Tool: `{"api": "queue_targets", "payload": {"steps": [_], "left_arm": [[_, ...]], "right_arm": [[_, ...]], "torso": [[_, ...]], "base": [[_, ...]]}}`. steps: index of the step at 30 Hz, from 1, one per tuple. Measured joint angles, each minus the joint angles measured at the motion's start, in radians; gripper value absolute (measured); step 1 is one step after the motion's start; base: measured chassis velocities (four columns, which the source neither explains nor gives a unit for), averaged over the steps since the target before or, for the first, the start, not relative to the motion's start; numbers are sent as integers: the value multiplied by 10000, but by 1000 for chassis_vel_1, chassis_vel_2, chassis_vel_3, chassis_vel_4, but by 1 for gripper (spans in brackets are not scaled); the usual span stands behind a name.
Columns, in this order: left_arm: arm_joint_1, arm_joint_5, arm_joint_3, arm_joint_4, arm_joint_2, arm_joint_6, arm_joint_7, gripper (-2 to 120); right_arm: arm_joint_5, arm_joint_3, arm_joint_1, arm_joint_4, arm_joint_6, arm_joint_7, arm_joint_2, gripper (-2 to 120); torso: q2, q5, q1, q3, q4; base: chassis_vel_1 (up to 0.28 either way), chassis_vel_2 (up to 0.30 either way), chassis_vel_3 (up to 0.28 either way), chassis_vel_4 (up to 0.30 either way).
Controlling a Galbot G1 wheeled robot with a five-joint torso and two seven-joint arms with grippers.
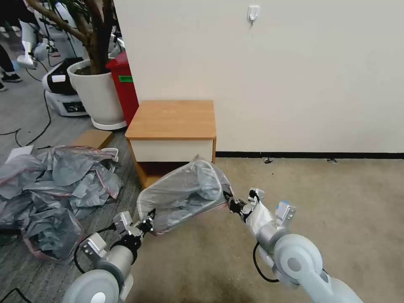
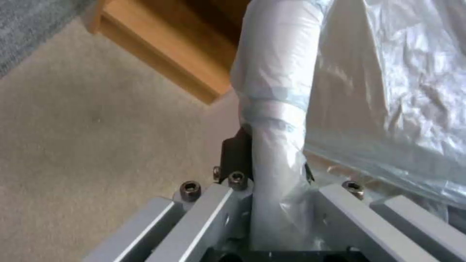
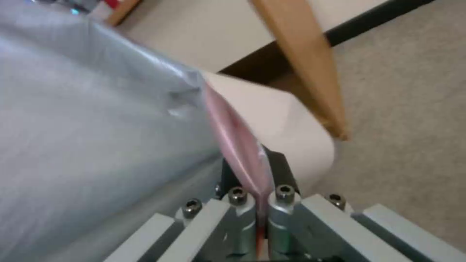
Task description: Pick up the garbage bag from the table and place it over the trash can.
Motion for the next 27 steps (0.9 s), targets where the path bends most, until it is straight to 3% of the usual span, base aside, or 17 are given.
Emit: {"api": "queue_targets", "payload": {"steps": [27], "left_arm": [[251, -436, 200, -150, 83, 692, 15, 3]], "right_arm": [[-1629, -745, 640, -2123, 342, -497, 54, 0]], "torso": [[0, 0, 0, 0, 0]], "base": [[0, 0, 0, 0]]}}
